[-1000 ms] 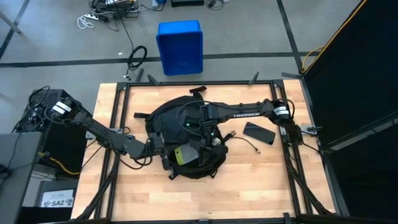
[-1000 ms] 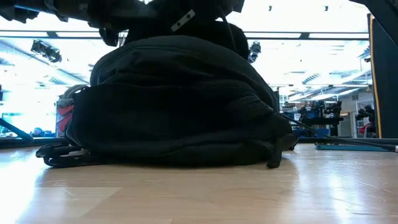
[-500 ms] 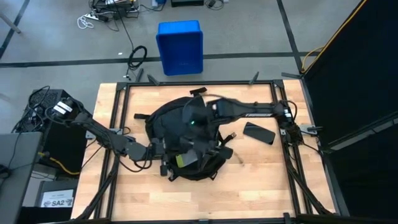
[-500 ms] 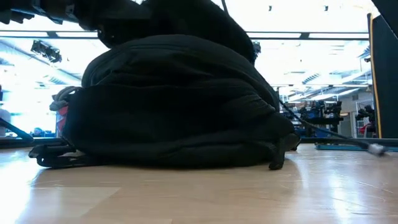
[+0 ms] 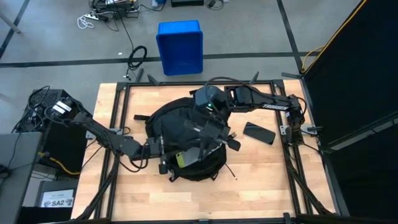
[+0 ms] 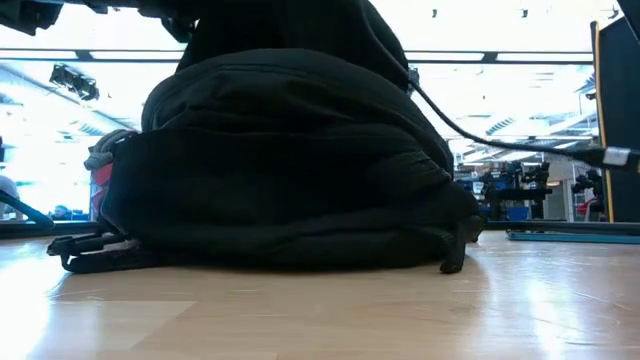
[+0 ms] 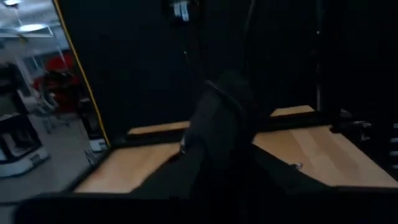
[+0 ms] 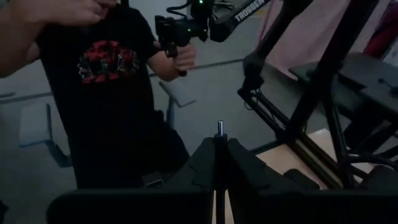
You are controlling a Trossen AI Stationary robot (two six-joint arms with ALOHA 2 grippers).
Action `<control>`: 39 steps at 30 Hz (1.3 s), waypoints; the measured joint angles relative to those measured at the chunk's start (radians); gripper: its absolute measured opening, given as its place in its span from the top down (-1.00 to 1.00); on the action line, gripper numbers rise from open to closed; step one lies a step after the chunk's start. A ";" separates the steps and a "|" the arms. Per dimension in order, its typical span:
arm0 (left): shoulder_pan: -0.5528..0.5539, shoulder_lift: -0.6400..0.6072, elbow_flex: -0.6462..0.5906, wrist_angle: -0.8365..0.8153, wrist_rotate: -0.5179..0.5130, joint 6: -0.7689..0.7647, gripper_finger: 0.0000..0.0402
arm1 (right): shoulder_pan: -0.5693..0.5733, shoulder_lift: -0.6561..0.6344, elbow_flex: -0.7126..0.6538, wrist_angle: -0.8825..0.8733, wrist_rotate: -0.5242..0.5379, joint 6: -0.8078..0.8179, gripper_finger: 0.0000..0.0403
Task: Unpack backpack
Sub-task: Put the black charger cable into the black backpack
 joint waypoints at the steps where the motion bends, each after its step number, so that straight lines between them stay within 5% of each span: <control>1: 0.000 -0.012 0.000 0.003 -0.021 0.014 0.50 | 0.000 -0.001 0.000 0.001 0.003 0.000 1.00; 7: -0.002 -0.086 0.002 0.057 -0.083 0.086 0.05 | 0.000 0.001 0.000 0.000 0.009 0.015 1.00; 11: -0.034 -0.097 0.007 0.108 -0.007 0.102 -0.12 | -0.005 -0.001 0.000 0.000 0.011 0.015 1.00; 16: -0.047 0.099 0.086 0.093 0.001 0.047 -0.14 | -0.016 -0.004 0.000 0.004 0.010 0.010 1.00; 25: -0.049 0.543 0.461 0.075 -0.090 0.019 -0.14 | -0.017 -0.004 0.000 0.065 0.005 0.060 1.00; 33: -0.010 0.596 0.563 -0.031 -0.406 -0.020 -0.14 | 0.014 -0.005 0.000 0.076 0.004 0.068 1.00; 39: 0.041 0.596 0.563 -0.031 -0.342 -0.096 -0.14 | 0.035 -0.005 0.000 0.087 0.004 0.062 1.00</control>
